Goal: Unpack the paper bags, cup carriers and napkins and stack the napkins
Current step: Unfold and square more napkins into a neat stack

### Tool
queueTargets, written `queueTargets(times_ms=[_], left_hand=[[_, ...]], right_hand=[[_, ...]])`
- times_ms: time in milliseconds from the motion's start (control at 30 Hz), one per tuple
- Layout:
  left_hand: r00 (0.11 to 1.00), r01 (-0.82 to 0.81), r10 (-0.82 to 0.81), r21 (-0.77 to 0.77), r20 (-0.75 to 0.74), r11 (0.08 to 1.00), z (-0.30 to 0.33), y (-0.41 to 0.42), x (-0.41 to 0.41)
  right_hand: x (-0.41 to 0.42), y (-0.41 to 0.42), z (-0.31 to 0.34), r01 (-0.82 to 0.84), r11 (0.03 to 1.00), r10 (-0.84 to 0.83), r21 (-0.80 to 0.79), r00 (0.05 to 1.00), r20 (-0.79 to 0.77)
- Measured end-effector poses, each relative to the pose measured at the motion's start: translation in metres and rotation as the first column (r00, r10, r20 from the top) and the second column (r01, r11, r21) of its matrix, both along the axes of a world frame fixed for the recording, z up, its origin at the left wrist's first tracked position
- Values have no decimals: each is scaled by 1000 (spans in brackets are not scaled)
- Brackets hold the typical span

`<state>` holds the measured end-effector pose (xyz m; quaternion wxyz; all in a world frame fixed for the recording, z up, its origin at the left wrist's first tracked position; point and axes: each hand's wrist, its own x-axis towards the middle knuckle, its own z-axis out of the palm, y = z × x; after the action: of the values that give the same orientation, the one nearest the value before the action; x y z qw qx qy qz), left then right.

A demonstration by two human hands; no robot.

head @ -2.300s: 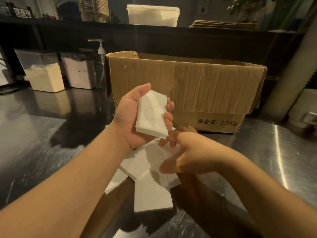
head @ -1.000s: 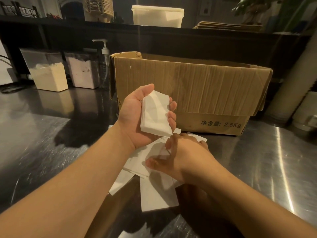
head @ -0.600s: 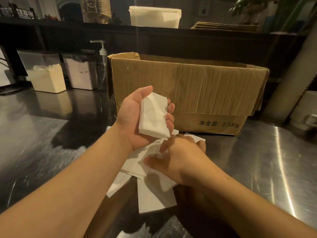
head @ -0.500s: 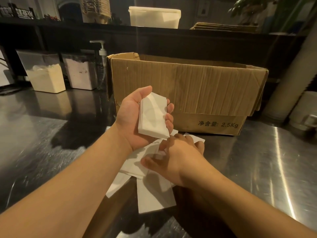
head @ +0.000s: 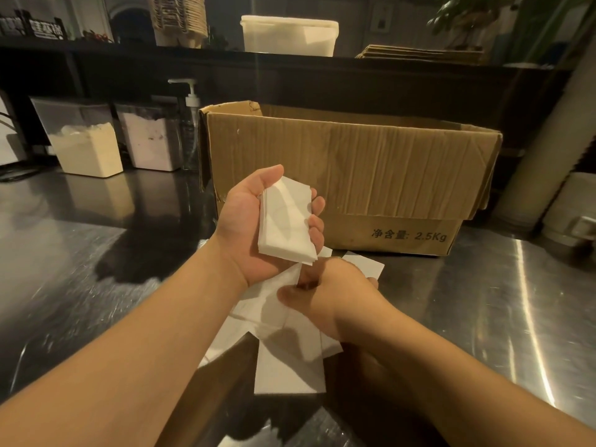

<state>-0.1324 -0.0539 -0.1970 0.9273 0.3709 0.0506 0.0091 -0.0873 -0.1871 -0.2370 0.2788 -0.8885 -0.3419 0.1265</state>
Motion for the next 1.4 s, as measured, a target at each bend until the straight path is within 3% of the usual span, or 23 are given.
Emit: queueTargets(times_ms=[167, 367, 533, 767, 967, 1033, 1133, 1267, 1400], left_hand=[[1000, -9, 9, -8, 22, 1000, 0, 1, 0], [1000, -13, 14, -45, 24, 999, 0, 3, -1], [1000, -18, 18, -26, 17, 999, 0, 1, 1], [999, -36, 36, -5, -8, 999, -3, 2, 3], [999, -31, 31, 23, -6, 999, -5, 2, 4], [999, -52, 53, 54, -3, 997, -6, 2, 5], [994, -108, 109, 100, -1, 989, -9, 0, 7], [997, -75, 79, 164, -16, 984, -10, -12, 7], [999, -37, 39, 158, -8, 987, -13, -18, 6]], right_hand=[[19, -13, 10, 81, 967, -40, 243, 985, -169], [36, -34, 34, 222, 830, -1, 512, 918, -396], [50, -36, 27, 208, 939, -149, 275, 964, -220], [60, -24, 10, 233, 969, -230, 86, 972, -45], [58, -35, 21, 298, 815, -247, 496, 954, -167], [56, -39, 30, 312, 714, -123, 626, 937, -326], [49, -43, 40, 380, 576, 143, 724, 825, -546], [39, -44, 44, 354, 623, 330, 697, 690, -645], [33, -34, 36, 346, 715, 134, 607, 785, -605]])
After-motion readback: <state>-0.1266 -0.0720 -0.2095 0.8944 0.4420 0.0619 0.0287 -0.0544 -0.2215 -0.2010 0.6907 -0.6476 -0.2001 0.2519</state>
